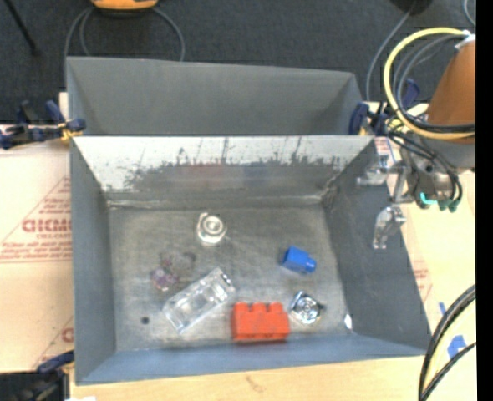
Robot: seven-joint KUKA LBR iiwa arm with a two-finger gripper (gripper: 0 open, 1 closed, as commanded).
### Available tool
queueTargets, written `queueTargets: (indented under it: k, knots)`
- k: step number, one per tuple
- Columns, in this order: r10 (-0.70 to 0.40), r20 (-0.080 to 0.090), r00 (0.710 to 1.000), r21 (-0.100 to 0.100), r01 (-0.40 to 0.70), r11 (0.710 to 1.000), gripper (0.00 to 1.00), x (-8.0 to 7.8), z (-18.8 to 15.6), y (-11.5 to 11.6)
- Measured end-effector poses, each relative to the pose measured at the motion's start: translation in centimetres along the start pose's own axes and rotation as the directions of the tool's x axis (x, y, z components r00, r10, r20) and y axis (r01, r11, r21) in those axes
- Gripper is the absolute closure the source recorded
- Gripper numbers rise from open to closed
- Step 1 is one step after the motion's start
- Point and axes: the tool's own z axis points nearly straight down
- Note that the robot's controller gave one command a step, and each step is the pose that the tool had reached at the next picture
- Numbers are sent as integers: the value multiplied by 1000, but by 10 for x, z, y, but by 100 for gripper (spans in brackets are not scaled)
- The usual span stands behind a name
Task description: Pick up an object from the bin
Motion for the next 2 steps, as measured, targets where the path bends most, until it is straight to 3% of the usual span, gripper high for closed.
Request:
queueTargets:
  k: [1, 2]
  knots:
    - [-63, 15, 998, 4, 63, 998, 0, 3, 166, 52]
    - [-60, 7, 998, 0, 60, 998, 0, 24, 136, 70]
